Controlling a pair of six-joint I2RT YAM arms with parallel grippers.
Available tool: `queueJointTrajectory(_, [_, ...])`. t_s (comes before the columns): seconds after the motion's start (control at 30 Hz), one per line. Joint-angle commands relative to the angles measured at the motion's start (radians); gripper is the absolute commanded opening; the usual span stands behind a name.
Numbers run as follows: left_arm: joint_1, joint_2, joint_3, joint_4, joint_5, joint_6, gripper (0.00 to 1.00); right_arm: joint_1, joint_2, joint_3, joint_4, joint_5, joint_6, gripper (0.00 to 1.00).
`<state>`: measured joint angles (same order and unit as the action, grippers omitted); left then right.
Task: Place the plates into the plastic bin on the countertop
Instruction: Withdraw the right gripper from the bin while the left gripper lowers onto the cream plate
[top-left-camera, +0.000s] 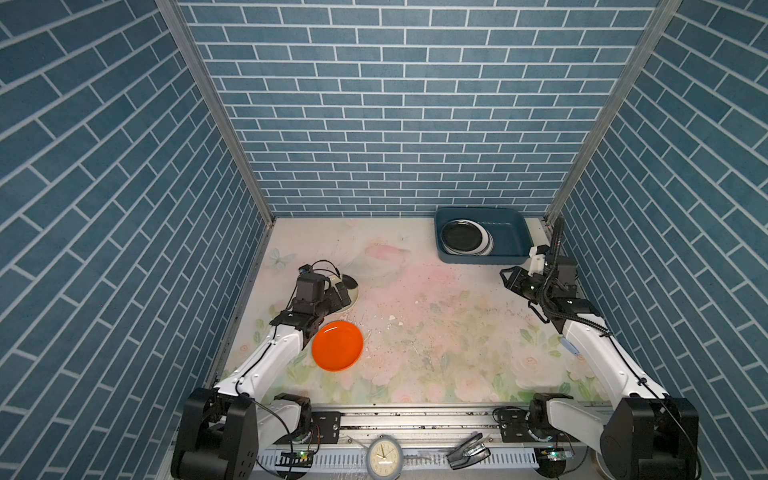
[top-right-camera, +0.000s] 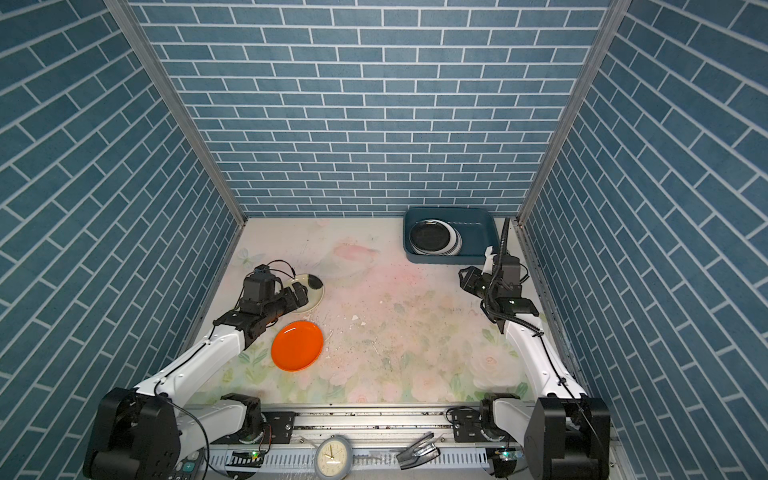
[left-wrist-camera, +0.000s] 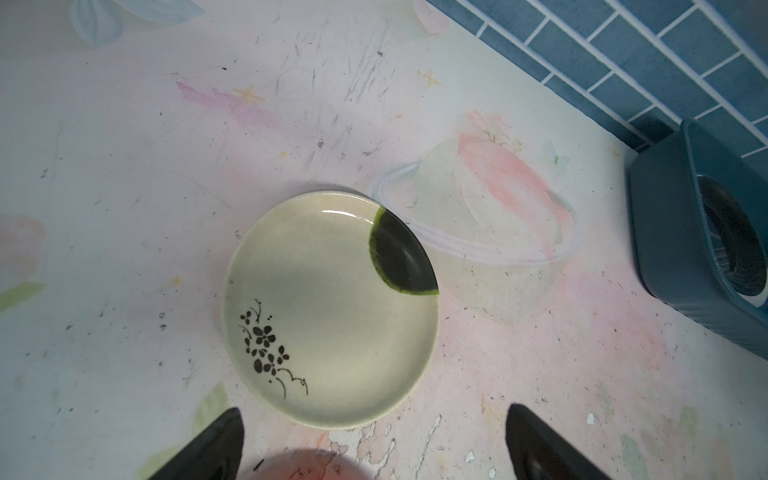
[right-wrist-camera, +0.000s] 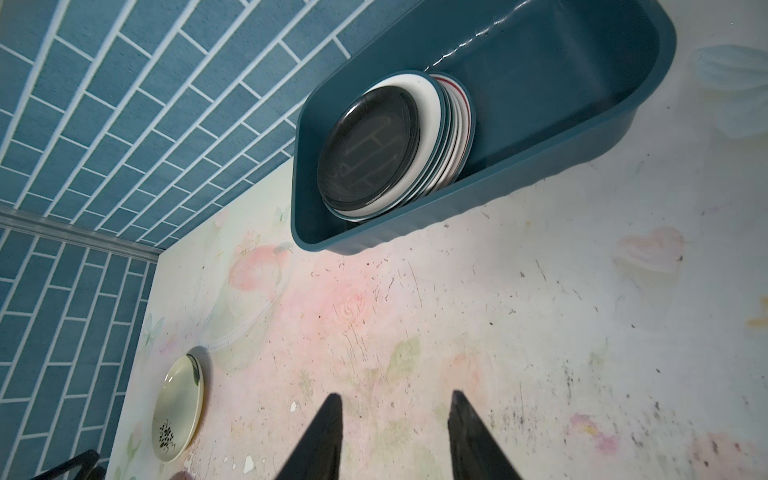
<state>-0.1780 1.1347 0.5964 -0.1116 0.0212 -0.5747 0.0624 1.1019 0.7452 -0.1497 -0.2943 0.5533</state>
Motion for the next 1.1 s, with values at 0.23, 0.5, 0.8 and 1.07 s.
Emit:
queueJointTrajectory(0.23, [0.094, -0.011, -0.014, 0.011, 0.078, -0.045, 1.00, -0.002, -0.119, -0.056, 0.026, -0.074, 0.036, 0.67])
queueJointTrajectory(0.5, [0.192, 0.104, -0.020, 0.096, 0.197, -0.097, 1.00, -0.007, -0.187, -0.083, 0.024, -0.115, 0.111, 0.92])
queueJointTrajectory(0.8, [0.199, 0.133, -0.064, 0.150, 0.176, -0.103, 1.00, -0.012, -0.146, -0.041, -0.083, -0.162, 0.102, 0.99])
queueJointTrajectory(1.07, [0.212, 0.195, -0.078, 0.202, 0.209, -0.103, 1.00, -0.028, -0.119, -0.062, -0.083, -0.083, 0.112, 0.98])
